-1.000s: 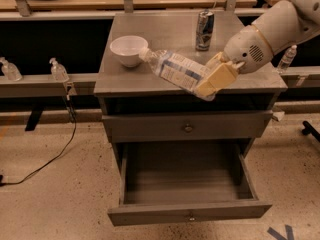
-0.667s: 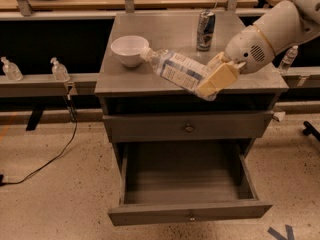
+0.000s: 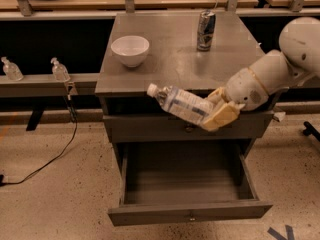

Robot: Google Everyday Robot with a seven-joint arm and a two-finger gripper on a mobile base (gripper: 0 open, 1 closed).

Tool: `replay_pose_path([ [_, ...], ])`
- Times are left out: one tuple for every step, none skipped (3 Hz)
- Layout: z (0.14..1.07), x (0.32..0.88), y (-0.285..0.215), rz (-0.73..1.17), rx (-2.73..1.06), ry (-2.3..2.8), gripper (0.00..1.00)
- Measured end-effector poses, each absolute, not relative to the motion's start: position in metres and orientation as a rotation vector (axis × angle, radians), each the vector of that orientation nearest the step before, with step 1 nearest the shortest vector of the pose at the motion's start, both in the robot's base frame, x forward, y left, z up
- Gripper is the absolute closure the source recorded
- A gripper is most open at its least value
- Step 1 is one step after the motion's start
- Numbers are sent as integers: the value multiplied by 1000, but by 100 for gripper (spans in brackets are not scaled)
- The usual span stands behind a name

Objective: Place blue plastic bottle into middle drawer

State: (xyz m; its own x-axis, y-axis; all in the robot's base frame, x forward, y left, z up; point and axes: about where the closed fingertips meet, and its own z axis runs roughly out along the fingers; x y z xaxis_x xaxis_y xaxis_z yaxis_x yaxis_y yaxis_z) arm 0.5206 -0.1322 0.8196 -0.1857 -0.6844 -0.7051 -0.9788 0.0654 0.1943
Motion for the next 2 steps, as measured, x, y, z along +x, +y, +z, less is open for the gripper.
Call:
replay_pose_path([
  [758, 512, -148, 992, -1690, 1861, 100],
  [758, 512, -148, 992, -1690, 1861, 100],
])
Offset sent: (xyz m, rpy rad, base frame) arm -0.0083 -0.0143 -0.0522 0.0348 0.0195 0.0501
